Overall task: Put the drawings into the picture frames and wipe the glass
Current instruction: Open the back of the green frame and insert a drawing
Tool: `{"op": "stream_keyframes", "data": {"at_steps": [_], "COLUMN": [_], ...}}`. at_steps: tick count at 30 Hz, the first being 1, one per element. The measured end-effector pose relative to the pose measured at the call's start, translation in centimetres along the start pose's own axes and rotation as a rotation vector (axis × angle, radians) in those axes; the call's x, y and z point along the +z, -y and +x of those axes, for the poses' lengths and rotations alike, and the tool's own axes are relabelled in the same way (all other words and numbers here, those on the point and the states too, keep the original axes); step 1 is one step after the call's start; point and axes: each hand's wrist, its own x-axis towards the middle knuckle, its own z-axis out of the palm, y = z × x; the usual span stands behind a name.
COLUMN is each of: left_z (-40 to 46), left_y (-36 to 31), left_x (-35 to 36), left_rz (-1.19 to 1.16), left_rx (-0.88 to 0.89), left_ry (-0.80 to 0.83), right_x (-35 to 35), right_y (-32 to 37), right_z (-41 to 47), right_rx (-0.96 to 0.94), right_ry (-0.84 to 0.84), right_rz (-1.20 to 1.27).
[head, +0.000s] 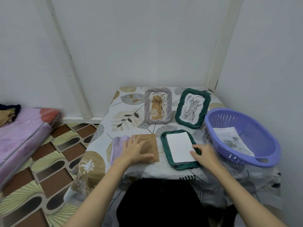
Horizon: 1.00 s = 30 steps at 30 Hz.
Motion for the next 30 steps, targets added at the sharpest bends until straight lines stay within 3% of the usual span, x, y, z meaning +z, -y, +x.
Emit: {"op": "stream_keyframes", "data": {"at_steps": [5, 18, 21, 24, 27, 30], "left_z": [0.4, -0.9, -0.6, 0.0, 0.6, 1.2], "left_y": [0.6, 4.0, 3.4, 2.1, 0.4, -1.0], "left_x": [1.3, 0.5, 0.6, 1.4, 2.4, 3.2], "left_rz": [0.059, 0.053, -0.007, -0.091, -0.214, -0.221], "left_rx": [0.022, -0.03, -0.029, 0.025, 0.073, 0.108], "left_ry": [0.083, 0.083, -0.009, -0.126, -0.142, -0.216], "right_x": [0.6, 2.5, 2.7, 2.9, 2.7, 2.4], "right_y": [1.5, 4.3, 4.9, 5.3, 5.4, 5.3], "right_z": [-0.9, -1.9, -1.7, -1.3, -0.8, -0.7], "right_rx": [0.017, 0.057, 0.101, 0.216, 0.315, 0.334], "right_ry": [0.028, -0.002, -0.043, -0.075, -0.094, -0.14], "right_rz": [-0.071, 0.004, -0.015, 0.129, 0.269, 0.256]}}
